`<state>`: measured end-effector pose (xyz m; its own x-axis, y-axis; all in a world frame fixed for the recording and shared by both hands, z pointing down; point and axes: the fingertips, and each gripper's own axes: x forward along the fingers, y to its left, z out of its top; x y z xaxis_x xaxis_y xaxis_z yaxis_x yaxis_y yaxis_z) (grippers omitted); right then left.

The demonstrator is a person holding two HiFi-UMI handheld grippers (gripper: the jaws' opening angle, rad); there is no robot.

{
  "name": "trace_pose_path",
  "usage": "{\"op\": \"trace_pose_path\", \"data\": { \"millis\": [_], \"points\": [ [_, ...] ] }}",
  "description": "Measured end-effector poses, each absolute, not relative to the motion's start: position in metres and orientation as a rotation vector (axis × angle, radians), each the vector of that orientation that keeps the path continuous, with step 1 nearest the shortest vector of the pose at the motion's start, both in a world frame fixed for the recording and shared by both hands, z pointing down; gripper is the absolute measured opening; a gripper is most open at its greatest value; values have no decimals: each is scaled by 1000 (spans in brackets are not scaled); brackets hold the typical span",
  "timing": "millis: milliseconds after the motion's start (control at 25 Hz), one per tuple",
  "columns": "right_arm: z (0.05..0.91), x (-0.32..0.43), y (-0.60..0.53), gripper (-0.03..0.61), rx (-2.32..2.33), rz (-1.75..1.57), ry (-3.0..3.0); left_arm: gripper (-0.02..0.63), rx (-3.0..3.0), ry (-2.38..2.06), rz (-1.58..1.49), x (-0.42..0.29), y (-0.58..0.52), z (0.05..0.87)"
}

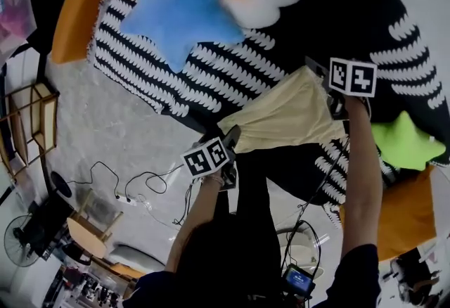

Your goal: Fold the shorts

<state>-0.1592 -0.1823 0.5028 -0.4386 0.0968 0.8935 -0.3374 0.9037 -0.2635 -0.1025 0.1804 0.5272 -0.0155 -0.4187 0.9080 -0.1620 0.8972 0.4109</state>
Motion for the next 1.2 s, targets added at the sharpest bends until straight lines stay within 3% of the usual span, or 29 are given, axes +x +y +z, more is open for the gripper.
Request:
{"op": "trace_pose_path", "data": {
  "millis": [160,560,920,1200],
  "points": [
    [456,-139,-172,428,150,520,-2081,408,573,-1631,-209,-110,159,505],
    [344,-69,-151,359,297,468,-2335,408,920,-1690,-68,-121,121,421],
    [373,51,-164,362,559,705,-2330,408,1247,-1568,174,-73,67,432],
    [423,119,-169,285,739,940,-2220,408,1367,-1510,326,-112,-28,447]
  ]
}}
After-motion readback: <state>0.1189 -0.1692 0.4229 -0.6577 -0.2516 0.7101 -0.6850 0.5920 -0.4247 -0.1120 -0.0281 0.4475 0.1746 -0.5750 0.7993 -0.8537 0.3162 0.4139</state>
